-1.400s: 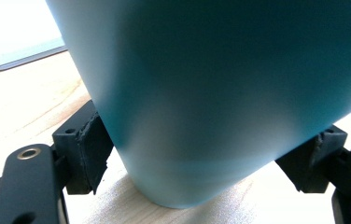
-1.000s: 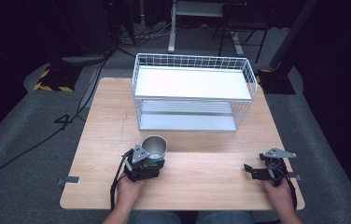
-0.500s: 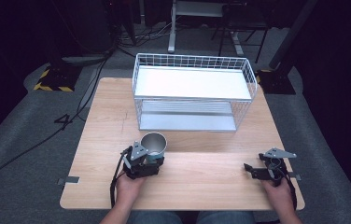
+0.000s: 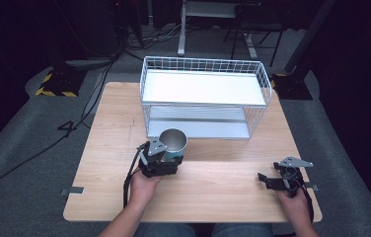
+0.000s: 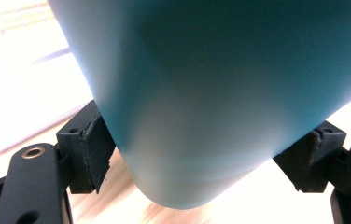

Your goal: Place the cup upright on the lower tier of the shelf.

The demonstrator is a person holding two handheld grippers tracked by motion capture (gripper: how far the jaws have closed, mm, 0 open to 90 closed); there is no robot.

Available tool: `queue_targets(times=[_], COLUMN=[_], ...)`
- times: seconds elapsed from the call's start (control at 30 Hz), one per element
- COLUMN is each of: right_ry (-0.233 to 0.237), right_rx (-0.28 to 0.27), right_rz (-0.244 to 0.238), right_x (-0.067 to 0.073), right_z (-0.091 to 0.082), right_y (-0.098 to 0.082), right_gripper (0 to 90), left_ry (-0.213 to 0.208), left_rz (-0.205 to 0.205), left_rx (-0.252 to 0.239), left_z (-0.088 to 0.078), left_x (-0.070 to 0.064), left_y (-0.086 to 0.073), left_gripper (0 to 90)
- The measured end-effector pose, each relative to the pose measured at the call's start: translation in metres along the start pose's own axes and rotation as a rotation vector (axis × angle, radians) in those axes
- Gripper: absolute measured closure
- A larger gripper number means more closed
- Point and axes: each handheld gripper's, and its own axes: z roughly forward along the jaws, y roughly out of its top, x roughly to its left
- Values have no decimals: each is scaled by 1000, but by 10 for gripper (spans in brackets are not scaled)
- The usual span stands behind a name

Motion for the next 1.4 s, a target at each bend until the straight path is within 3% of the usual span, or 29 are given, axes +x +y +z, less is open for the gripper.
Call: queue_targets(times=[0.23,0.47,0.63,0.9,1.4], right_ry=[0,0,-2,-4,-9], right_rx=[0,0,0,0,1], right_rz=[1,0,1,2,7], right_x=[0,0,0,0,1], right_z=[0,0,0,0,0], right_y=[0,0,0,0,0], right_gripper=[159,160,160,160,160], left_ry=[-32,-46,-25,11,28], left_rz=[11,-29,-44,-45,-64], left_rx=[-12,-49,-72,-59,-61], left_z=[11,30,47,71,108], left_x=[-5,-5,-3,0,3], left_y=[21,34,39,46,62], left_gripper=[225,224,224,224,224])
